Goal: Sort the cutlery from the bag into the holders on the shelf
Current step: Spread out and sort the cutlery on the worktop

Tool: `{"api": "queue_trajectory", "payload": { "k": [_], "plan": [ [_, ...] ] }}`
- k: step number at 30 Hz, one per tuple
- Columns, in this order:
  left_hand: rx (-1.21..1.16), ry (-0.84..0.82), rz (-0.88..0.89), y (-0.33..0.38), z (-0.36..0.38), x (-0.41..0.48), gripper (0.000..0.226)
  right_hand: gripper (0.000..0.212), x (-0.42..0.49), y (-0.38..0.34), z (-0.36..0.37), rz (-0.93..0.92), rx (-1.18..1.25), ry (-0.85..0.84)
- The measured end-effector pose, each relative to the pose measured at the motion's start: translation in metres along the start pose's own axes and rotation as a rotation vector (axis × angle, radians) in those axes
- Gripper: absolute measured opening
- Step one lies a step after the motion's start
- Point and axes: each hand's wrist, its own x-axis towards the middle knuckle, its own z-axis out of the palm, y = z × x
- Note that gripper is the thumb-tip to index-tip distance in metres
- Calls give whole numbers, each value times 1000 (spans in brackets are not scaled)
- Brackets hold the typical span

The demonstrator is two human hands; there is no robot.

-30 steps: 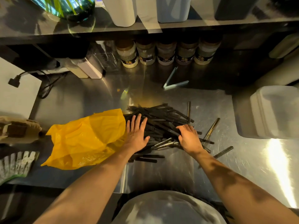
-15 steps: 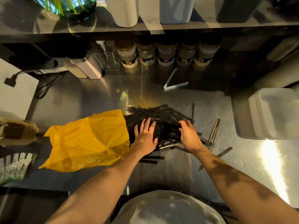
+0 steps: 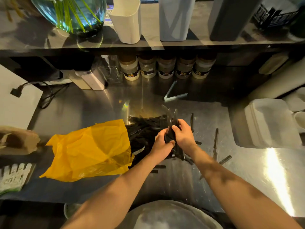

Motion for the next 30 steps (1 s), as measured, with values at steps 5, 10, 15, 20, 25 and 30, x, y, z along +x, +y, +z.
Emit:
{"api": "queue_trajectory", "payload": {
  "k": [5, 10, 15, 20, 25, 30],
  "plan": [
    [-175, -151, -50, 6, 8, -4, 46, 15, -8, -9, 4, 89, 250, -27],
    [-208, -174, -137, 3, 4, -15, 22, 20, -16, -11, 3, 175, 339, -77],
    [-302, -198, -243, -2, 3, -21, 13, 22, -26, -15, -5, 237, 431, -104],
    [-553, -399, -344, 3, -4, -31, 24, 26, -30, -16, -20, 233, 599, -86],
    [-476, -499, -374, 2, -2, -42, 32, 35, -32, -30, -37, 167, 608, 32],
    [-383, -496, -299, 3, 6, -48, 29, 28, -36, -33, -49, 102, 447, 67]
  ]
}}
